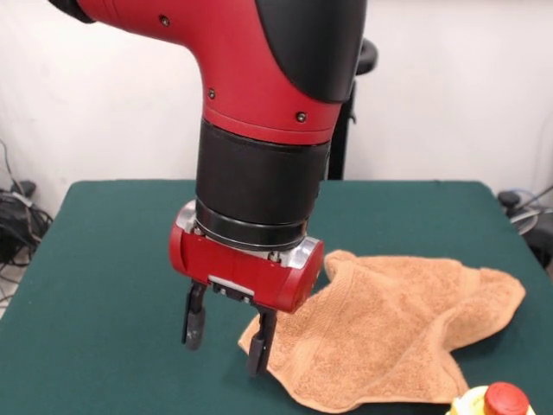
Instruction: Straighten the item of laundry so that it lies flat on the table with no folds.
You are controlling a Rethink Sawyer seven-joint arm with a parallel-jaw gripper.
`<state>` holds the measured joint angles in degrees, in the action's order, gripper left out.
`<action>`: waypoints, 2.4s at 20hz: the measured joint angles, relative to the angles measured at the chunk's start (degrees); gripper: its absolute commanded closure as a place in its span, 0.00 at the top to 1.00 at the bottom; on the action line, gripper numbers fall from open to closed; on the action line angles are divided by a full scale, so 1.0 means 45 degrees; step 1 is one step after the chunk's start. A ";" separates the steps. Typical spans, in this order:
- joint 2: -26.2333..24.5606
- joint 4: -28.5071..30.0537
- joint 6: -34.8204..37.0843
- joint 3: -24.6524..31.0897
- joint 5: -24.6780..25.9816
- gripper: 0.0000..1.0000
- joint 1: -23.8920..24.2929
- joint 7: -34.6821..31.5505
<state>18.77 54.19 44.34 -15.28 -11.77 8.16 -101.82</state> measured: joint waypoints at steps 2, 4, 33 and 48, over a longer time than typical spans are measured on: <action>-0.0001 -0.0079 0.0167 0.0006 0.0016 1.00 0.0050 0.0000; 0.0004 -0.0163 0.0357 0.0013 0.0029 1.00 0.0110 0.0000; -0.0183 -0.0275 0.2462 0.0099 0.0094 1.00 0.0484 0.0000; -0.0818 -0.0277 0.2182 0.0101 0.0094 1.00 0.0248 0.0000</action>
<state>15.09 52.95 54.15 -14.82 -11.35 9.28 -101.82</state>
